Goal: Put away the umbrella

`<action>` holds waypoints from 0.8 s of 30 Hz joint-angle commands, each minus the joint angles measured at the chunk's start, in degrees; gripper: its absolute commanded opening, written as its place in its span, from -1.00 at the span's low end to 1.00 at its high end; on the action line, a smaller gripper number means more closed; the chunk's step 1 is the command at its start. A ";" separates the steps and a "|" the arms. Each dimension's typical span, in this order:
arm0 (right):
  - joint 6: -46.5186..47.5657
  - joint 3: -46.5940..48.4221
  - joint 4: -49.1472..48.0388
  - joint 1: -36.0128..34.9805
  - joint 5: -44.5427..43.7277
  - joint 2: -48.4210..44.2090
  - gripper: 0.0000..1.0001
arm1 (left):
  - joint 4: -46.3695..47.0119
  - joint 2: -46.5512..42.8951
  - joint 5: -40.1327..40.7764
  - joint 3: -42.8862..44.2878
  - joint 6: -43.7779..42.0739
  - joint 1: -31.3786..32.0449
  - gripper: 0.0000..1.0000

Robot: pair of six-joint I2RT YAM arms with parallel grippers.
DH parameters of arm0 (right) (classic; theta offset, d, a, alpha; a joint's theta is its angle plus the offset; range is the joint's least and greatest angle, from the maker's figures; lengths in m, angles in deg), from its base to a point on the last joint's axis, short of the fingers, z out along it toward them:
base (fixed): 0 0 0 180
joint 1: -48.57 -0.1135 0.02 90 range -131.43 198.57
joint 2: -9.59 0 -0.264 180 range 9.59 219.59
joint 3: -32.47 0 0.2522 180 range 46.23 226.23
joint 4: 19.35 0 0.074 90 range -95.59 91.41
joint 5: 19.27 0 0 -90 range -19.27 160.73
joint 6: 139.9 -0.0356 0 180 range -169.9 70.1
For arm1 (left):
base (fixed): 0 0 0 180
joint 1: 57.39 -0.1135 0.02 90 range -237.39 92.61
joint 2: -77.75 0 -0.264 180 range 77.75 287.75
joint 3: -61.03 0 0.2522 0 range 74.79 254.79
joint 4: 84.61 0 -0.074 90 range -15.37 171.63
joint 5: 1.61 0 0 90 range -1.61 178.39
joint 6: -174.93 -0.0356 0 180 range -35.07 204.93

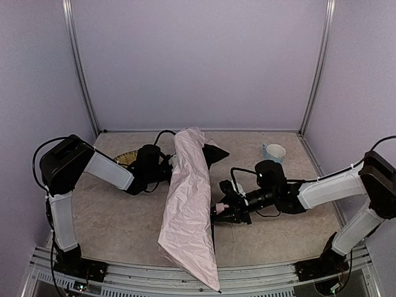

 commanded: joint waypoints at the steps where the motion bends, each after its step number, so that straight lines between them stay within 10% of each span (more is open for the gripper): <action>1: -2.71 0.03 -3.14 -0.95 1.95 7.11 -1.00 | 0.88 1.84 3.87 4.43 -0.65 -0.27 -1.00; 8: -8.93 0.18 -8.88 4.49 8.56 16.78 -1.00 | -6.03 -0.88 25.01 3.32 4.71 -0.65 0.51; 14: -10.65 2.44 -6.04 7.58 10.47 23.06 -1.00 | -13.40 -5.82 31.86 3.94 11.38 -1.13 0.95; 24: -10.17 5.59 5.27 8.65 6.71 26.07 -1.00 | -15.27 -13.47 49.94 1.63 18.45 -5.41 0.98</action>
